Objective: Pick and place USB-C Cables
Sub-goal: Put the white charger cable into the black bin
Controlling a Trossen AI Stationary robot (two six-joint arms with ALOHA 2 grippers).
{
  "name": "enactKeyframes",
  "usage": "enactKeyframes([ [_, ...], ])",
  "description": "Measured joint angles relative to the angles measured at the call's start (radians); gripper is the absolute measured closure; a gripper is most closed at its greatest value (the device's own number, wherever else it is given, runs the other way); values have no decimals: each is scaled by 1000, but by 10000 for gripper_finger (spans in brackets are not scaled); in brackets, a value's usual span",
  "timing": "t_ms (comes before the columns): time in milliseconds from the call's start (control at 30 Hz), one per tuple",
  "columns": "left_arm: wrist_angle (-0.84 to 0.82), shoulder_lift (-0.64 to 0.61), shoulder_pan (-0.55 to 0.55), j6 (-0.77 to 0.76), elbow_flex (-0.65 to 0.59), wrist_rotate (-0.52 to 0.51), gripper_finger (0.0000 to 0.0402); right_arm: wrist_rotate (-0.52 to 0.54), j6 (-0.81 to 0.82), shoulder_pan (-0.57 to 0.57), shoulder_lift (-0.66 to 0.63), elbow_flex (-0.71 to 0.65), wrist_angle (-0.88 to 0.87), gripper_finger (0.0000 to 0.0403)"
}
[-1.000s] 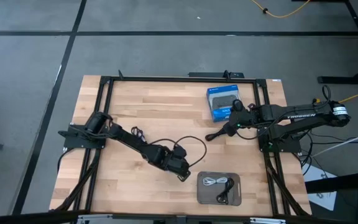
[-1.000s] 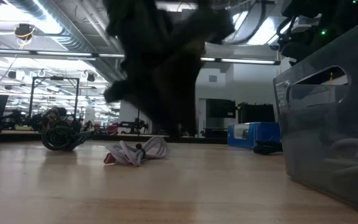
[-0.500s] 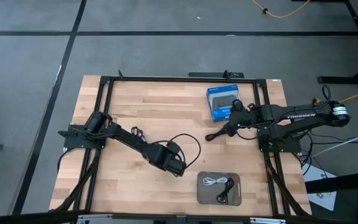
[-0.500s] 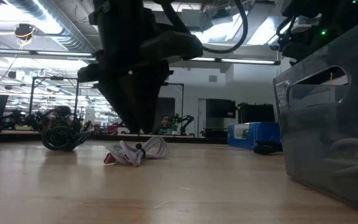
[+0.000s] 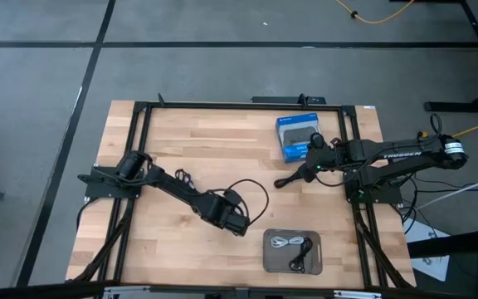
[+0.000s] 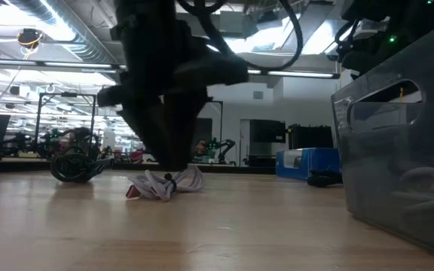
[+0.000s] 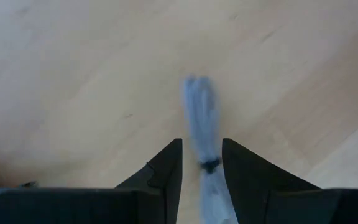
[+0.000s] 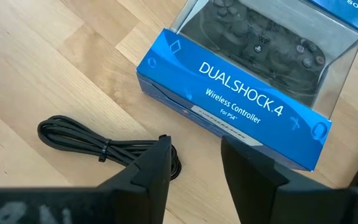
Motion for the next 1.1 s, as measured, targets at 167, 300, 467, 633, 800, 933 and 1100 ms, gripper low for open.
enactKeyframes([
  [167, 30, 52, 11, 1, 0, 5, 295, 0, 0, 0, 0, 0, 0, 257],
  [300, 48, 74, 16, 58, 4, 25, 307, -1, 0, 0, 0, 0, 1, 257],
  [467, 69, 62, -3, 149, 1, -21, 384, -1, 0, 0, 0, -1, 2, 257],
  [633, 51, 4, -30, 222, 32, -152, 389, -2, 0, 0, 0, -1, 0, 257],
  [800, 127, -40, -57, 420, 145, -271, 389, -2, 0, 0, 0, -1, 0, 257],
  [933, 421, -45, -68, 723, 224, -241, 389, 0, -5, 0, 0, -1, -1, 257],
  [1100, 748, 1, -51, 916, 222, -38, 389, -1, -6, 0, 0, -1, -3, 257],
])
